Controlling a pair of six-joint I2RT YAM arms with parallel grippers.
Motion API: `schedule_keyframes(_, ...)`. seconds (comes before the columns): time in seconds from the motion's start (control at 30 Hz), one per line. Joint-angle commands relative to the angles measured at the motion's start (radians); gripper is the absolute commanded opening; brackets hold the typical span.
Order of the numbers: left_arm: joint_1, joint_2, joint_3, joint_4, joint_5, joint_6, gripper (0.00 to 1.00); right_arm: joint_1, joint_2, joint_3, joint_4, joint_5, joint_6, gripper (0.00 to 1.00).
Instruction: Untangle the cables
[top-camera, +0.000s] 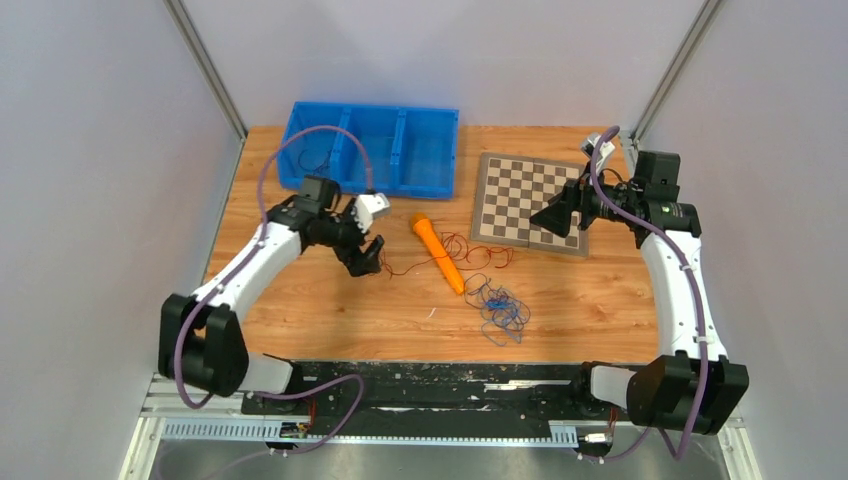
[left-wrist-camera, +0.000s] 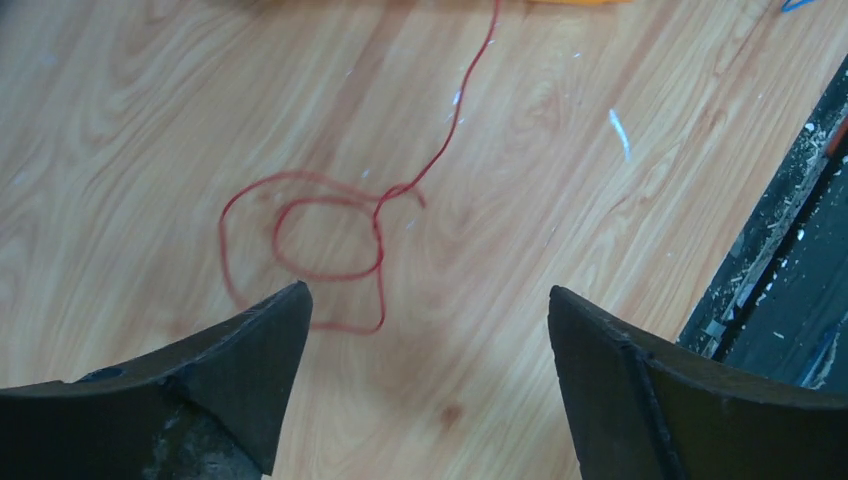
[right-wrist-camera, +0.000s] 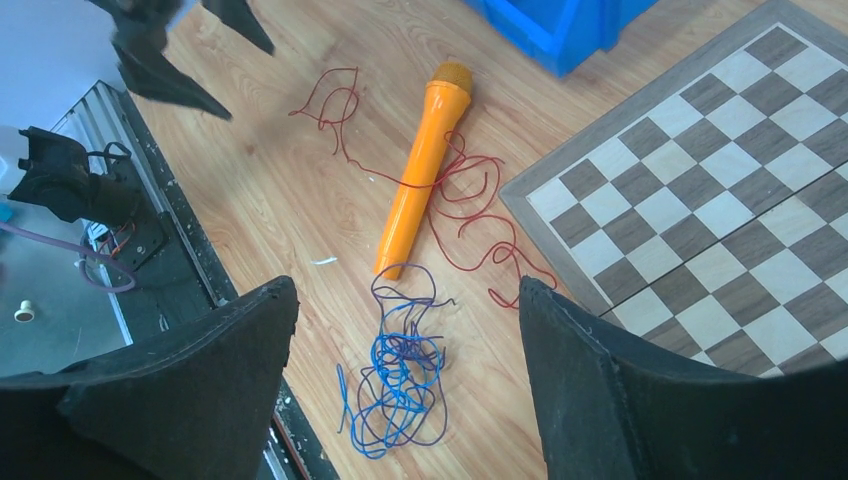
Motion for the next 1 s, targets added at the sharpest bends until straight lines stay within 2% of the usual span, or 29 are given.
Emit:
schedule_keyframes(0.0, -0.145, 0.123, 0.009, 0.207, -0.062, -0.086, 0.99, 0.004, 0.002, -0.006, -0.007, 0.012, -0.028, 0.81)
schedule_keyframes(0.17, -0.326, 0.302, 0.051, 0.313, -0.216, -0.132, 0.99, 0.005, 0.007, -0.009, -0.019, 0.031, -0.033, 0.81)
schedule_keyframes(0.3, -0.378, 0.468, 0.125, 0.339, -0.345, -0.163, 0.9, 0.005, 0.008, 0.0, -0.032, 0.043, -0.038, 0.81)
schedule_keyframes(0.37, -0.383, 0.524, 0.172, 0.301, -0.386, -0.174, 0.76, 0.004, 0.01, 0.009, -0.038, 0.05, -0.043, 0.81)
schedule_keyframes(0.4, -0.382, 0.534, 0.2, 0.265, -0.399, -0.173, 0.58, 0.004, 0.009, 0.013, -0.042, 0.053, -0.046, 0.81)
schedule_keyframes(0.43, -0.382, 0.536, 0.207, 0.236, -0.403, -0.163, 0.46, 0.004, 0.008, 0.017, -0.045, 0.056, -0.05, 0.81)
schedule_keyframes(0.47, -0.382, 0.528, 0.217, 0.218, -0.407, -0.159, 0.22, 0.004, 0.006, 0.02, -0.048, 0.059, -0.055, 0.81)
schedule_keyframes(0.53, -0.378, 0.468, 0.233, 0.162, -0.384, -0.153, 0.02, 0.004, 0.0, 0.022, -0.053, 0.064, -0.061, 0.81)
schedule_keyframes(0.63, -0.346, 0.276, 0.27, 0.07, -0.3, -0.169, 0.0, 0.005, -0.009, 0.016, -0.056, 0.06, -0.063, 0.8)
schedule_keyframes(0.77, -0.278, 0.114, 0.408, -0.044, -0.208, -0.178, 0.0, 0.005, -0.011, 0.009, -0.056, 0.04, -0.059, 0.8)
schedule_keyframes(0.97, -0.169, 0.092, 0.74, -0.152, -0.184, -0.191, 0.0, 0.005, -0.008, 0.027, -0.055, 0.034, -0.053, 0.8)
